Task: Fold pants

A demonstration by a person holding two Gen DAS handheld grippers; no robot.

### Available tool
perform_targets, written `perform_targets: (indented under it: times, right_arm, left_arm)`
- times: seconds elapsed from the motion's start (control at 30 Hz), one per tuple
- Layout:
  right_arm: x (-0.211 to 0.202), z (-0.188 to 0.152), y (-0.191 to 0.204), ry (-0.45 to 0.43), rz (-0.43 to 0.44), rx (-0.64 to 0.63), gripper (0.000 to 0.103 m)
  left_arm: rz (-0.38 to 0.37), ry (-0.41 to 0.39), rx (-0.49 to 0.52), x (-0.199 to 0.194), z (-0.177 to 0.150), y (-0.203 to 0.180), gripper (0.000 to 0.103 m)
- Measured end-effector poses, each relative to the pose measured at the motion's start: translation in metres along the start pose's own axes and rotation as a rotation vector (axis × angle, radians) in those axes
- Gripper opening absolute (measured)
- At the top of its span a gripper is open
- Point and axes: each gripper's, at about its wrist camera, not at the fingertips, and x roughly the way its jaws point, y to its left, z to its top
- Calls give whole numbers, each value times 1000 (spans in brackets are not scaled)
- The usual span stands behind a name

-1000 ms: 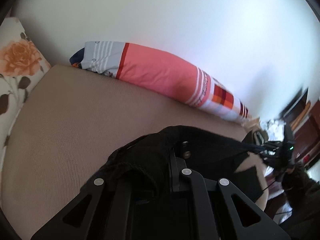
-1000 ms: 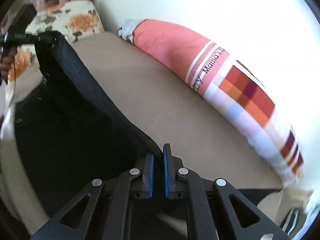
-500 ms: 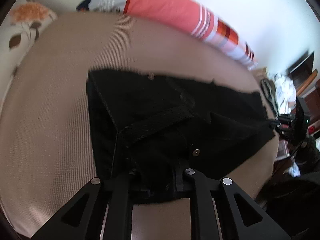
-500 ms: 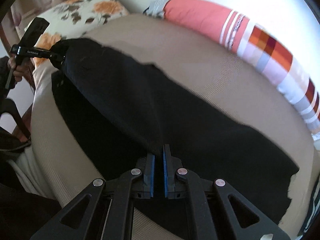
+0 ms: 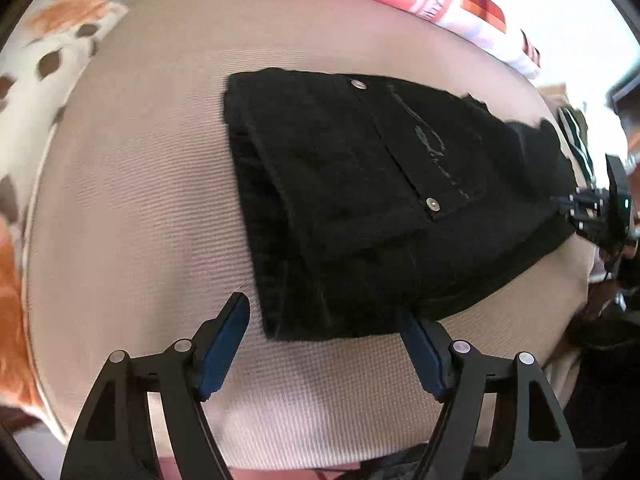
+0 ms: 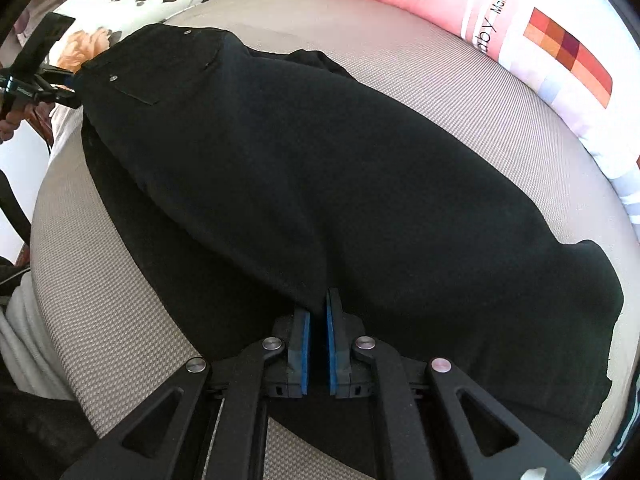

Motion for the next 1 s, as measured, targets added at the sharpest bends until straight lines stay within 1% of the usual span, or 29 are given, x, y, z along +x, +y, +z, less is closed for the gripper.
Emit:
perform_targets:
  times: [0.03,0.07,0.13,0.17,0.23,0.27,0.3,0.33,0.4,0.43,0.5,0.6,0.67,0.7,0.8,0.83,0.87,0.93,0.97,1.0]
  right_arm:
    - [0,0,1,1,0,2,7]
    - [2,-1,1,3,-1,3,7]
    - [3,-1,3,2,-1,3,8]
    - [3,-1,3,-1,1,5,8]
    - [4,0,1,-6,9,14,8]
    - [3,0,1,-9,11,17,8]
    - [3,0,1,-11,12,18,8]
    - [3,-1,1,-13,12,18,8]
    - [2,-2,2,-19,13,21,8]
    - [2,-3,2,-22,15,25,8]
    - [0,-5,2,-28,16,29,8]
    - [-1,-5,3,-36,11,30,8]
    - [-3,-6,4,-43,8,32,8]
    - [-3,-6,1,-46,10,37,8]
    - [-7,-8,2,-56,11,41,8]
    - [-9,-9,2,-60,10,42,8]
    - [-10,-10,2,-65,9,44,8]
    - [-18,-12,1,-86,14,65,7]
    - [-22,-12,1,-93,18,74,7]
    - [-28,-13,1,-99,26,83,7]
  left_arm:
    - [3,-6,-26,-5,-1,1,75]
    - [-11,-30,-46,-15,-2,1,75]
    - [-58,-74,-76,-27,-5,4,75]
    - [-99,-98,-104,-35,-7,6,75]
    - [-155,-121,-199,-43,-8,12,75]
    - [-193,-113,-292,-44,-10,17,75]
    - [-214,-99,-362,-44,-12,21,75]
    - [-230,-75,-453,-41,-15,24,75]
    - [-236,-41,-547,-33,-16,23,74]
    - [-237,-11,-603,-28,-19,22,74]
    - [-235,41,-683,-17,-24,17,70]
    - [-245,72,-743,0,-27,12,61]
    - [-245,44,-788,5,-23,15,51]
    - [-251,28,-808,7,-19,14,51]
    - [-235,-3,-834,10,-10,17,49]
    - [-223,-11,-822,12,-7,17,36]
    - [-208,-16,-796,12,-4,16,23]
    - [-174,-35,-715,5,4,9,18]
    - [-148,-70,-628,-6,12,-1,16]
    - [-133,-97,-576,-14,14,-2,16]
